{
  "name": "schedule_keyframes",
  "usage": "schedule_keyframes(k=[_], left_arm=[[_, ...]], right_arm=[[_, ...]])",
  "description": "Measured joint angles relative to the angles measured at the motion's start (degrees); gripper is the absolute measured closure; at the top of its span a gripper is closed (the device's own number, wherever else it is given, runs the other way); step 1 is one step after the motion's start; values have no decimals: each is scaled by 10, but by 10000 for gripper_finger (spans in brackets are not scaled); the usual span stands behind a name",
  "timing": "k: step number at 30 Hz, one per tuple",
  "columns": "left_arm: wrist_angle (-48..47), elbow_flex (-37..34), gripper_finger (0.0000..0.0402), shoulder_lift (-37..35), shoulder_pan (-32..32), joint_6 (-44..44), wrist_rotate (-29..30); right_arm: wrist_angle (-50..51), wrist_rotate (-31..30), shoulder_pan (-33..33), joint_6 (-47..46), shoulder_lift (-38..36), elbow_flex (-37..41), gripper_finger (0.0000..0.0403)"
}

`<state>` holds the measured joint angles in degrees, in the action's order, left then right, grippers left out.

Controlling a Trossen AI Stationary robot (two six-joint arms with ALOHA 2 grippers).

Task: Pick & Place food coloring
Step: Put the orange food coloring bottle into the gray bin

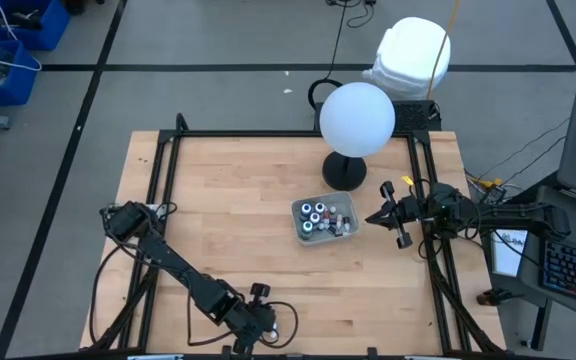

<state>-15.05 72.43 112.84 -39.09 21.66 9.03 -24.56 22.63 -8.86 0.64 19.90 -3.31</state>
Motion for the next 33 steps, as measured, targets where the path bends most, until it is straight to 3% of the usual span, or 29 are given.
schedule_keyframes(k=[10,17,23,33], left_arm=[[-59,26,351,-4,4,-25,0],[-230,182,351,-4,23,-105,32],[-301,307,351,-5,69,-212,62],[-333,430,351,24,208,-347,-9]], right_arm=[[0,0,0,0,0,0,403],[0,0,0,0,0,0,403],[0,0,0,0,0,0,403],[-11,0,0,0,0,0,403]])
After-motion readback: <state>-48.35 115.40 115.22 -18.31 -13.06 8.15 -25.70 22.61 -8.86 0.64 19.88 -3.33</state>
